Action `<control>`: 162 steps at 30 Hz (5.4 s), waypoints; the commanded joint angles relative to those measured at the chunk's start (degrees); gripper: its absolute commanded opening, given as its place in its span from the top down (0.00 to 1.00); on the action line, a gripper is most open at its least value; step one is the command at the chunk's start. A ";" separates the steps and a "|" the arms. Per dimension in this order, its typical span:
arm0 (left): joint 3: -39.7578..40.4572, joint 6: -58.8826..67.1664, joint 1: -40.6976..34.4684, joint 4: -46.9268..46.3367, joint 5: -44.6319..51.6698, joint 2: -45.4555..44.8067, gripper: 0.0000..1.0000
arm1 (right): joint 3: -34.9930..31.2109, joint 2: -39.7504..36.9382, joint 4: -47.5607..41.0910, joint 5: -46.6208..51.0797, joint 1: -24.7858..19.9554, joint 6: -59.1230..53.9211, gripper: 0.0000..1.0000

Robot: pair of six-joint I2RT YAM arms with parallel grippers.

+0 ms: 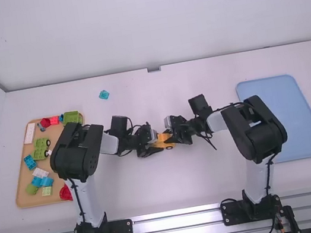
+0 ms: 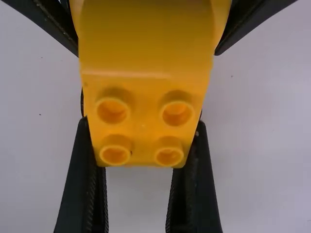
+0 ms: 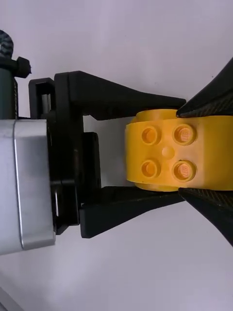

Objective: Assemble lego blocks to make yellow taxi

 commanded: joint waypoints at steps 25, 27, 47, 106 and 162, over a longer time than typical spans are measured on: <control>-0.39 -1.77 -0.59 0.13 0.20 1.14 0.54 | 0.24 1.14 -6.69 22.38 8.13 3.17 0.90; -0.37 -1.75 -0.63 -0.07 -0.02 1.14 0.57 | 0.31 1.14 -5.88 20.76 8.13 3.17 0.89; -0.39 -1.77 -0.61 -0.50 -1.73 1.14 0.61 | 2.78 1.09 -3.91 13.75 6.25 3.04 0.59; 0.61 -1.38 1.66 -35.41 -18.18 -41.64 0.01 | 4.74 7.34 1.81 9.40 4.52 2.69 0.45; -13.11 -41.09 1.57 8.48 -39.15 -42.73 0.01 | 12.50 -12.66 -28.02 51.91 -46.95 37.07 0.01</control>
